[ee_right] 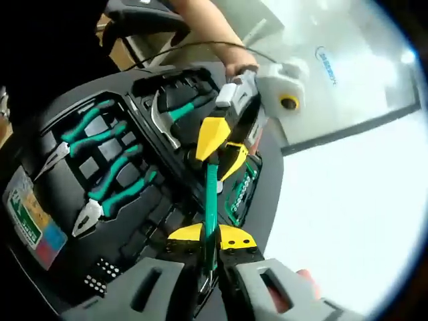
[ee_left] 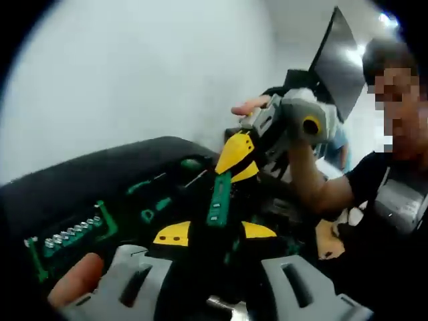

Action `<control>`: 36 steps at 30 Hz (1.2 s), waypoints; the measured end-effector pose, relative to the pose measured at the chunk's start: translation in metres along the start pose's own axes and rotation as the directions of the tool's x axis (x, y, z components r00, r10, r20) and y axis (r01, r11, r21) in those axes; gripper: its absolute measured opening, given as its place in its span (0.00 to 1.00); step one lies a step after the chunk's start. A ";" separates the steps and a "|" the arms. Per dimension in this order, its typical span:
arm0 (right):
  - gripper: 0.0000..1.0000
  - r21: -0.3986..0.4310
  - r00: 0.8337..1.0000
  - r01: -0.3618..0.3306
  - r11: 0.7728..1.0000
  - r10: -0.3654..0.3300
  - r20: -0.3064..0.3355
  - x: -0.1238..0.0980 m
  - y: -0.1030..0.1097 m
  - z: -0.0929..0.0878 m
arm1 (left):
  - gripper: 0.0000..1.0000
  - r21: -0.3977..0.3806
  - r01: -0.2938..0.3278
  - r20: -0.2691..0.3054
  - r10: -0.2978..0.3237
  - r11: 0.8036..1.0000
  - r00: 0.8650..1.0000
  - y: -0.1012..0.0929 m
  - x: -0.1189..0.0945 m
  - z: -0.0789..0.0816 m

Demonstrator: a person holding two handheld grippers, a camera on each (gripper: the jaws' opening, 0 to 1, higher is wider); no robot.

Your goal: Pick up the tools and put them into their designated positions in the toolbox.

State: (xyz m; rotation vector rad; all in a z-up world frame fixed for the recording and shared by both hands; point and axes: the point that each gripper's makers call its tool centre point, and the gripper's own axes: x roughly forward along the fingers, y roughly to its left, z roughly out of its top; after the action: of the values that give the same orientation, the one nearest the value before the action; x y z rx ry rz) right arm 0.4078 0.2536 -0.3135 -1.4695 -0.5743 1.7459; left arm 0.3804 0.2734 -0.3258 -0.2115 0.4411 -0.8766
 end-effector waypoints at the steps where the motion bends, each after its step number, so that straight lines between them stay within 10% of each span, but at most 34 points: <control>1: 0.05 -0.008 1.000 0.003 1.000 -0.003 0.012 -0.001 0.000 0.003 | 0.27 0.000 0.019 0.007 -0.019 1.000 1.000 -0.004 0.001 -0.001; 6: 0.05 -0.070 0.998 -0.003 0.998 0.007 0.059 -0.006 0.003 0.019 | 0.25 -0.052 0.116 0.036 -0.115 0.992 0.993 -0.020 0.004 0.006; 13: 0.05 -0.135 0.998 -0.011 0.991 0.018 0.057 -0.005 0.005 0.028 | 0.19 0.032 0.151 -0.206 -0.142 0.988 0.968 -0.031 0.017 -0.017; 16: 0.05 -0.152 0.999 -0.034 0.988 0.037 0.019 0.001 0.010 0.023 | 0.12 -0.054 0.111 -0.240 -0.120 0.992 0.963 -0.030 0.024 -0.020; 19: 0.06 0.013 0.996 -0.090 0.996 0.090 0.012 0.003 0.022 0.018 | 0.09 -0.064 0.087 -0.260 -0.101 0.994 0.960 -0.025 0.027 -0.022; 21: 0.07 0.156 0.990 -0.143 0.977 0.140 0.034 0.004 0.029 0.012 | 0.09 0.051 0.058 -0.289 -0.041 0.997 0.956 -0.015 0.029 -0.025; 24: 0.07 0.233 0.988 -0.156 0.960 0.145 0.060 0.000 0.032 0.000 | 0.09 0.238 -0.074 -0.414 0.171 0.968 0.894 0.016 0.027 -0.043; 26: 0.07 0.346 0.987 -0.158 0.925 0.136 0.086 -0.004 0.032 -0.012 | 0.09 0.340 -0.072 -0.446 0.229 0.937 0.866 0.026 0.029 -0.047; 30: 0.15 0.560 0.986 -0.163 0.812 0.118 0.115 0.002 0.031 -0.033 | 0.09 0.478 -0.037 -0.412 0.260 0.878 0.873 0.033 0.041 -0.037; 35: 0.15 0.635 0.979 -0.188 0.749 0.194 0.061 0.024 0.047 -0.062 | 0.09 0.615 0.036 -0.497 0.352 0.787 0.793 0.060 0.043 -0.040; 36: 0.15 0.675 0.973 -0.203 0.709 0.226 0.055 0.030 0.053 -0.066 | 0.09 0.632 0.047 -0.505 0.365 0.774 0.782 0.064 0.046 -0.040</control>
State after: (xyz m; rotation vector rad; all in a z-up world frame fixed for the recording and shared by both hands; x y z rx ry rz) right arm 0.4559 0.2367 -0.3870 -1.0464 0.2762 1.8241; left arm 0.4321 0.2780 -0.3971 0.7490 0.7323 -0.8522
